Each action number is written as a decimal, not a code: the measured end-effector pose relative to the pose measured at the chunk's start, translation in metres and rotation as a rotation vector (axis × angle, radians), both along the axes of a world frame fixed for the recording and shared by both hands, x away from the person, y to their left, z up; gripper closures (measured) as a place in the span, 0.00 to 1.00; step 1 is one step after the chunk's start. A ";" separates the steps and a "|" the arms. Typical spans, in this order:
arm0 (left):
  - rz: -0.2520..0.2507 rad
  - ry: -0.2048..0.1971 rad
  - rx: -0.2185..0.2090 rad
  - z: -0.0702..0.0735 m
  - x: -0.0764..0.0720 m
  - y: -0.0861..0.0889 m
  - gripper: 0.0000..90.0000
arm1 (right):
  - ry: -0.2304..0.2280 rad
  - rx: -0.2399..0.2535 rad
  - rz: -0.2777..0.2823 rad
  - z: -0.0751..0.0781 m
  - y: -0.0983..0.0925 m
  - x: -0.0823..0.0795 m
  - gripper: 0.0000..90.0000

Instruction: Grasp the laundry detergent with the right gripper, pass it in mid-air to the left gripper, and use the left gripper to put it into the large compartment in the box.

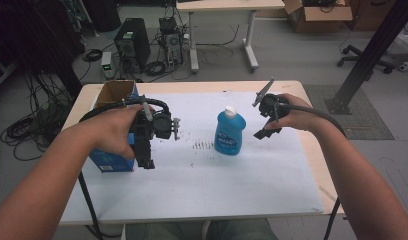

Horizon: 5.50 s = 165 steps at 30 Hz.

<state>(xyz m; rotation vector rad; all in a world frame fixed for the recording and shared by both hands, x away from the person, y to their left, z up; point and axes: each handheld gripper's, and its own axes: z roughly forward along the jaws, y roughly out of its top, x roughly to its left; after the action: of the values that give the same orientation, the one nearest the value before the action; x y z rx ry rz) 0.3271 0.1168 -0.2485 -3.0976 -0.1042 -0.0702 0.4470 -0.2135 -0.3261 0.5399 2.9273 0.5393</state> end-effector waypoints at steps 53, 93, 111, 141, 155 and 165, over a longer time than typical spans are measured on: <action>0.012 0.005 0.014 -0.004 0.004 0.002 0.00 | -0.017 0.262 0.025 -0.054 0.025 -0.022 0.05; 0.009 0.016 0.033 -0.008 0.003 -0.006 0.00 | -0.101 0.504 0.007 -0.078 0.027 -0.030 0.04; 0.010 0.018 0.030 -0.009 0.003 -0.004 0.00 | -0.139 0.548 -0.008 -0.080 0.031 -0.030 0.08; 0.010 0.021 0.028 -0.010 0.003 -0.004 0.00 | -0.173 0.570 -0.020 -0.083 0.036 -0.032 0.29; 0.010 0.023 0.029 -0.010 0.003 -0.003 0.00 | -0.177 0.566 -0.020 -0.086 0.039 -0.032 0.40; 0.013 0.023 0.027 -0.012 0.004 -0.004 0.00 | -0.189 0.570 -0.020 -0.086 0.039 -0.031 0.47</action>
<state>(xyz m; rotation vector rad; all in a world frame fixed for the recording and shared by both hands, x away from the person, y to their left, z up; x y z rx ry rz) 0.3309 0.1130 -0.2600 -3.0697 -0.1214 -0.0353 0.4157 -0.1744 -0.4125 0.5317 2.5628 1.3544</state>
